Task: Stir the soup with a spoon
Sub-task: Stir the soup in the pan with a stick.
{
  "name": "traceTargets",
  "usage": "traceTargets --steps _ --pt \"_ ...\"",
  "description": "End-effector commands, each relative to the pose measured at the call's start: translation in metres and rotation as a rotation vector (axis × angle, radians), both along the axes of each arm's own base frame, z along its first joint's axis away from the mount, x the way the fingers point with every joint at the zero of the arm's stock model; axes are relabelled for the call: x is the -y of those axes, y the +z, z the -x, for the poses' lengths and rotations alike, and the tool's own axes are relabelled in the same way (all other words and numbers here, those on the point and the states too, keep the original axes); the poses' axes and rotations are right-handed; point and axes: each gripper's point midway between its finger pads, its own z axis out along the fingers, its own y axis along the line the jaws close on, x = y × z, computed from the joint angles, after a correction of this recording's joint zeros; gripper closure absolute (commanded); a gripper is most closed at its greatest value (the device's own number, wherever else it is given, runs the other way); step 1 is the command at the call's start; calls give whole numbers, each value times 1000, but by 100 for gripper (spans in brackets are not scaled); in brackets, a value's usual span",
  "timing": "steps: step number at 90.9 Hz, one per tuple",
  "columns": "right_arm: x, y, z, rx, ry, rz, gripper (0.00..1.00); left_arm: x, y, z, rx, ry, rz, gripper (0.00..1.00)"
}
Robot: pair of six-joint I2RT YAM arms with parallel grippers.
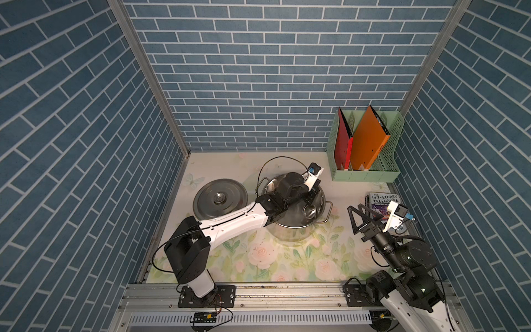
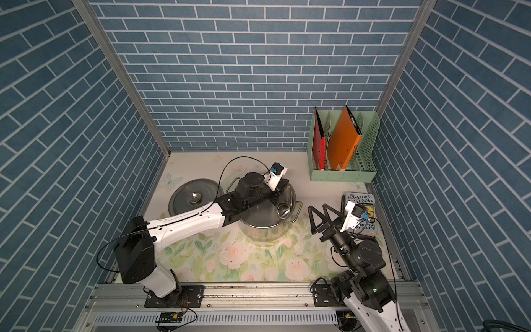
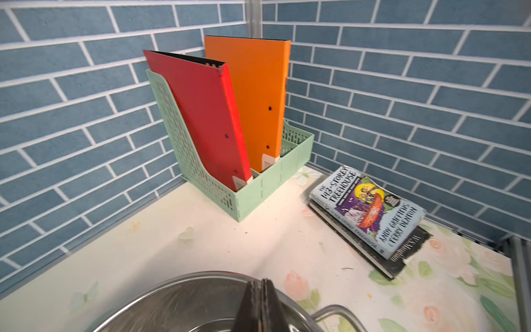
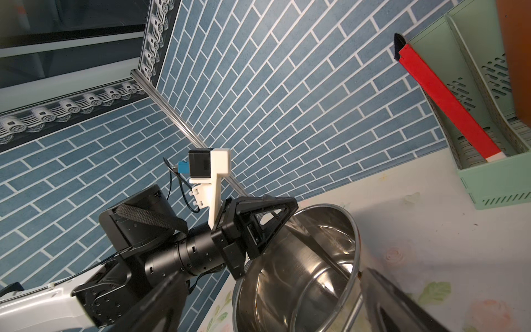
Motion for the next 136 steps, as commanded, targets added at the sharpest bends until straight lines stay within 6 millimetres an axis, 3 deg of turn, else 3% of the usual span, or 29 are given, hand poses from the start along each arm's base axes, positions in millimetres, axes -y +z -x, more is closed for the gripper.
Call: traceTargets --steps 1,20,37,52,62,78,93,107,121,136 --pt "3 9 4 24 -4 -21 1 1 19 26 28 -50 38 100" --pt "0 4 -1 19 -3 -23 1 -17 11 59 14 -69 14 100" --pt "-1 3 -3 16 -1 -20 1 -60 -5 66 -4 34 -50 100" --pt "-4 1 -5 12 9 -26 2 -105 -23 50 -14 189 -137 100" --pt "-6 2 -6 12 16 -30 2 -131 -23 30 -18 276 -133 100" --pt "-4 4 -4 12 13 -30 2 -152 -19 -5 -14 381 -109 100" --pt "-3 5 -2 14 10 -32 2 -144 -13 -33 7 409 -105 100" --pt "-1 7 0 17 4 -29 2 -116 -6 -49 17 357 -79 100" --pt "1 7 1 18 -3 -29 2 -76 13 -44 27 232 4 100" --pt "0 8 0 18 0 -29 2 -38 21 -33 38 138 21 100"
